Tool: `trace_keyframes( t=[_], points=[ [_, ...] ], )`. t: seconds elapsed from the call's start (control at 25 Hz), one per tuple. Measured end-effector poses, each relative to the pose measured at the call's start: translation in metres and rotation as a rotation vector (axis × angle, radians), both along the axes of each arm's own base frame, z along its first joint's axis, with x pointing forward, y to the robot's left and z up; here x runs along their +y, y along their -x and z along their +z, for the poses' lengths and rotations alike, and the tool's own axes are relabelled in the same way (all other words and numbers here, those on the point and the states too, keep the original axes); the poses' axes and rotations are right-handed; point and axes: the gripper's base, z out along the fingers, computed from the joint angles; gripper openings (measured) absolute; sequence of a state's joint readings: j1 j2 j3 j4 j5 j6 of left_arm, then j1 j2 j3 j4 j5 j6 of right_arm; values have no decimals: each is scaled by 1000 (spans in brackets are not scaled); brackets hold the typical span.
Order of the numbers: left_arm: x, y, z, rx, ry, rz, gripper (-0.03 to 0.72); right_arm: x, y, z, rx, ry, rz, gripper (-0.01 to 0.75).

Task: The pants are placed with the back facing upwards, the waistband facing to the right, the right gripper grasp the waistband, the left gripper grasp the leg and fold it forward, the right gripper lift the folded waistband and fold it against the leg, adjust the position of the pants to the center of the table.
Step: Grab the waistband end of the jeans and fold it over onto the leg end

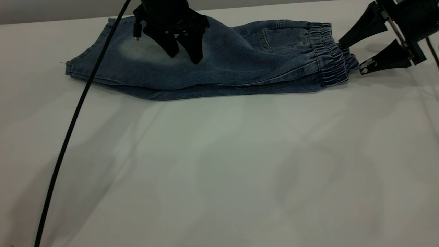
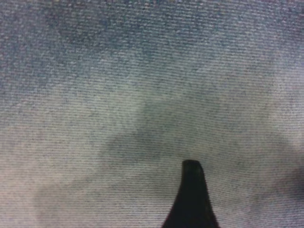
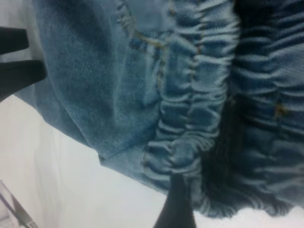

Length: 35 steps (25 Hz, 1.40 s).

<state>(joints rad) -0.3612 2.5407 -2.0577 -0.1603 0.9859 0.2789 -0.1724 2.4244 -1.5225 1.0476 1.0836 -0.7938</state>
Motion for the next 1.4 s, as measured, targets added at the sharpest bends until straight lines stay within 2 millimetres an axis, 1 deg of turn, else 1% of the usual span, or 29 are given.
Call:
trace_keyframes(
  t=[0.16, 0.44, 0.6, 0.72, 0.84, 1.0, 1.16, 1.28, 1.4],
  points=[
    [0, 0, 0, 0, 0, 0, 509, 10, -1, -2, -7, 20, 21, 538],
    [0, 1, 0, 5, -1, 2, 509, 8, -2, -2, -15, 30, 6, 514],
    [0, 1, 0, 7, -2, 2, 509, 9, -2, -2, -12, 24, 10, 514],
    [0, 1, 0, 7, -2, 2, 509, 9, -1, -1, -6, 13, 16, 542],
    [0, 0, 0, 4, -1, 3, 507, 10, -1, -1, -6, 9, 12, 592],
    [0, 0, 0, 1, 0, 3, 507, 13, -2, -1, -13, 15, 8, 613],
    [0, 0, 0, 0, 0, 2, 507, 25, -3, -3, -24, 44, 33, 610],
    [0, 0, 0, 1, -1, 2, 507, 36, -4, -4, -33, 57, 47, 591],
    [0, 0, 0, 4, -1, 2, 507, 37, -4, -4, -36, 61, 46, 556]
  ],
)
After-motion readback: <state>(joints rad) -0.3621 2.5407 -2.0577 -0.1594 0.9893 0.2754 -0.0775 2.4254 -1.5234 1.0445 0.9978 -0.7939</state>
